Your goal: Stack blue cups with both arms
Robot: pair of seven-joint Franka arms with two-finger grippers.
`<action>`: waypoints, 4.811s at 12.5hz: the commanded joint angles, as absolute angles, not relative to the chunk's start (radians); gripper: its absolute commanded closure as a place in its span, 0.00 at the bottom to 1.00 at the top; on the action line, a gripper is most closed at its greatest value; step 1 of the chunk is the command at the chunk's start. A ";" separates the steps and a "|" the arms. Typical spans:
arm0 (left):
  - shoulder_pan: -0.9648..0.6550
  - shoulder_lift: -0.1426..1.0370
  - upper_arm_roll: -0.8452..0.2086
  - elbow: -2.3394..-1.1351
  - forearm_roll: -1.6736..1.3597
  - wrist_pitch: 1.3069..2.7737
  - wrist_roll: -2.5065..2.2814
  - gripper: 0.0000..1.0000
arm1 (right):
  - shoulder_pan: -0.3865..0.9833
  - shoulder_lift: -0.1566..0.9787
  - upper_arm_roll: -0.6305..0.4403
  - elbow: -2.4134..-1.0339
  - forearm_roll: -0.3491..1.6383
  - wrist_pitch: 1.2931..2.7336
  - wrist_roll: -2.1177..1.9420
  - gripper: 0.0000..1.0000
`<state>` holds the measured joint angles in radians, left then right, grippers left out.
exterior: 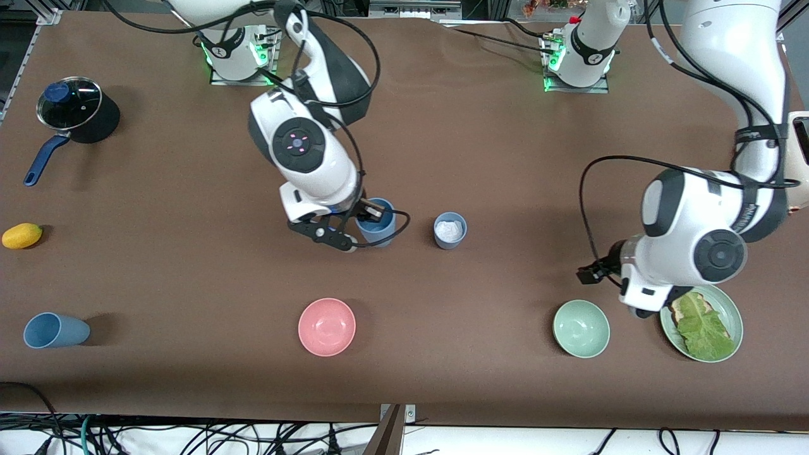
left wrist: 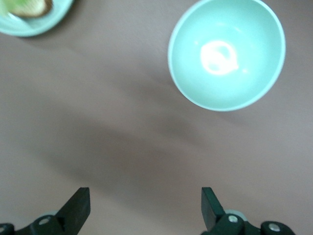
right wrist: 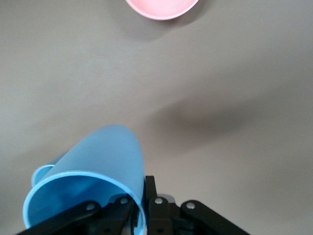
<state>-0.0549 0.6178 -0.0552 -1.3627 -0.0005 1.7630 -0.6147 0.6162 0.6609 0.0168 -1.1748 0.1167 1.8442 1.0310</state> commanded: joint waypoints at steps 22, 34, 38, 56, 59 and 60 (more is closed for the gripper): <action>0.164 0.354 -0.087 -1.344 0.063 1.500 0.045 0.00 | 0.810 0.839 0.005 -1.066 0.118 2.086 1.295 1.00; 0.040 0.060 -0.042 -1.613 0.018 1.663 0.052 0.00 | 0.811 0.845 0.005 -1.072 0.094 2.086 1.290 0.82; 0.011 0.015 -0.025 -1.643 0.018 1.651 0.055 0.00 | 0.810 0.841 0.002 -1.071 0.080 2.076 1.282 0.54; 0.046 0.060 -0.025 -1.629 0.012 1.767 0.035 0.00 | 0.614 0.225 -0.291 -1.408 0.098 1.517 0.325 0.01; 0.046 0.060 -0.025 -1.631 0.014 1.767 0.035 0.00 | 0.615 0.057 -0.396 -1.557 0.095 1.490 0.218 0.01; 0.046 0.060 -0.025 -1.631 0.014 1.766 0.035 0.00 | 0.615 0.028 -0.416 -1.580 0.089 1.476 0.218 0.01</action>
